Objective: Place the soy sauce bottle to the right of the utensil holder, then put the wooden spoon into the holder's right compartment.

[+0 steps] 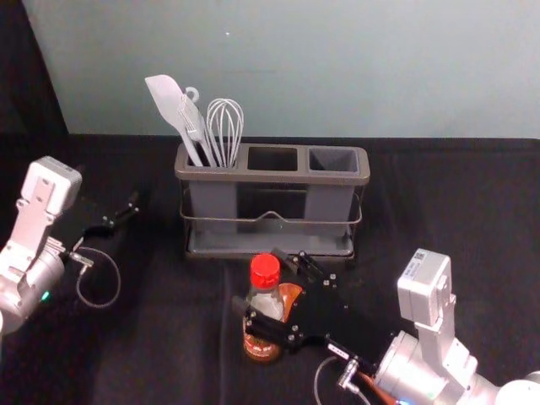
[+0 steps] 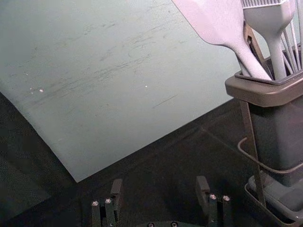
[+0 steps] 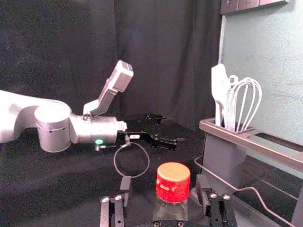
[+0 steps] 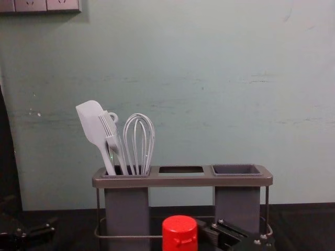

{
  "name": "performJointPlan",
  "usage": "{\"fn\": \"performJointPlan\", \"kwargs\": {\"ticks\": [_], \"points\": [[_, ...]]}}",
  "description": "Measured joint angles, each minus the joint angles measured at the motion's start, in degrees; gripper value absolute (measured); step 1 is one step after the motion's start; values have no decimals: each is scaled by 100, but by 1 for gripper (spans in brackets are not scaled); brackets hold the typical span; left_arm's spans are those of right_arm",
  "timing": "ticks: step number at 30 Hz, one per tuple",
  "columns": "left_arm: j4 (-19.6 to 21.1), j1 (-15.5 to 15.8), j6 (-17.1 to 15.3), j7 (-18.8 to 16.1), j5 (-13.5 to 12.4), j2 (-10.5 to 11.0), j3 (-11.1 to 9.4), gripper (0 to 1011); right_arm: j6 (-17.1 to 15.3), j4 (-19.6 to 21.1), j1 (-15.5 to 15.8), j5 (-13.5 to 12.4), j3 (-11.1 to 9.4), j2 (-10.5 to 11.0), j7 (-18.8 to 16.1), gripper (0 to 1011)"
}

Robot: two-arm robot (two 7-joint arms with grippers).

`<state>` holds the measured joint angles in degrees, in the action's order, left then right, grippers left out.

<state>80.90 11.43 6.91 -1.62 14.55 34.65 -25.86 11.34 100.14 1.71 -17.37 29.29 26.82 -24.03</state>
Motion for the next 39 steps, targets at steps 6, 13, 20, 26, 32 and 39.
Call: {"fn": "performJointPlan", "kwargs": {"ticks": [6,13,20,26,32,39], "points": [[0,0,0,0,-1,0,0,1000,-2,1,55,52,-106,-78,-38,735],[0,0,0,0,0,0,0,1000,-19,-39,98,-159,-214,-171,-231,517],[0,0,0,0,0,0,0,1000,-29,23,167,-225,-312,-219,-336,385],[0,0,0,0,0,0,0,1000,-13,185,238,-264,-407,-196,-348,385],[0,0,0,0,0,0,0,1000,21,486,335,-269,-589,-123,-313,385],[0,0,0,0,0,0,0,1000,18,760,420,-317,-836,-36,-217,385]]}}
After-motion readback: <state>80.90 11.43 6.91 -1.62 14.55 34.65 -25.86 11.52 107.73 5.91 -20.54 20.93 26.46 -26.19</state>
